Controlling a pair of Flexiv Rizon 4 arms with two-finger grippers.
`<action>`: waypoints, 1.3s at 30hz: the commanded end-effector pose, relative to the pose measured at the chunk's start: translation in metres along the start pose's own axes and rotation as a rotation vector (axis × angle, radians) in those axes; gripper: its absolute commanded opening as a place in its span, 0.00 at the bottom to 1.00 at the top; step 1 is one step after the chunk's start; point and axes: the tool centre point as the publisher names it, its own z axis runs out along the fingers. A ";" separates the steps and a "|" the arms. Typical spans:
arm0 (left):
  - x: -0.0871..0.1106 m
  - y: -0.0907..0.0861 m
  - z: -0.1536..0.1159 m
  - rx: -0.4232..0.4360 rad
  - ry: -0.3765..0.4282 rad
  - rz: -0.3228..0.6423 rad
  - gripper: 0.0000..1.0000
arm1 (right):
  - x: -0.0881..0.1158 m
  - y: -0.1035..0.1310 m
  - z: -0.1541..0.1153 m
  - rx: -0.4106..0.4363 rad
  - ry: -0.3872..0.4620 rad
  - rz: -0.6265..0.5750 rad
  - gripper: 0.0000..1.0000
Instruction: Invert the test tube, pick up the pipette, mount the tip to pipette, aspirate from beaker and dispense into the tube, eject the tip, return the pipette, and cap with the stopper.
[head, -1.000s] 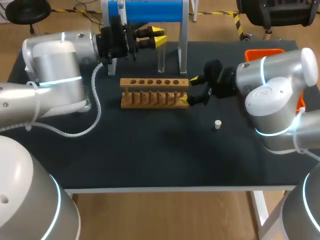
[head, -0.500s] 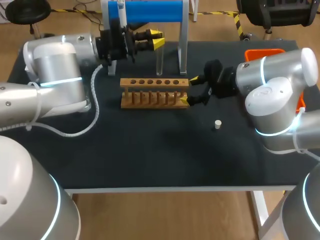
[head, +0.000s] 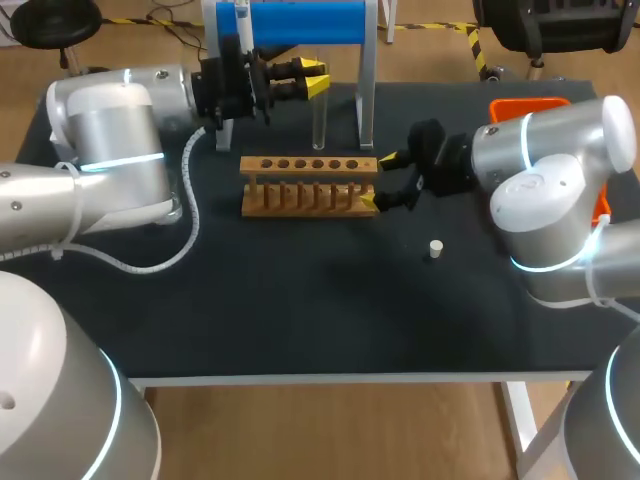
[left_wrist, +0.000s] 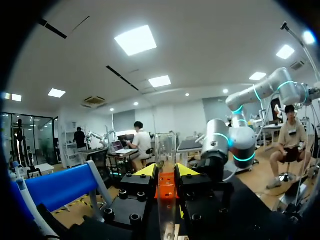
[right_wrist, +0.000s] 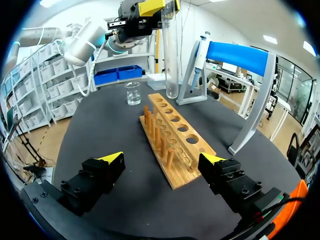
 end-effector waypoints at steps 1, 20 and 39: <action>-0.001 0.000 0.000 -0.001 0.005 -0.001 0.00 | 0.000 0.000 -0.001 0.002 0.003 0.000 1.00; -0.006 0.015 -0.004 0.019 -0.058 -0.074 0.00 | 0.000 0.000 -0.001 0.002 0.003 0.000 1.00; -0.014 0.036 -0.002 0.024 -0.133 -0.104 0.00 | 0.000 0.000 -0.001 0.002 0.003 0.000 1.00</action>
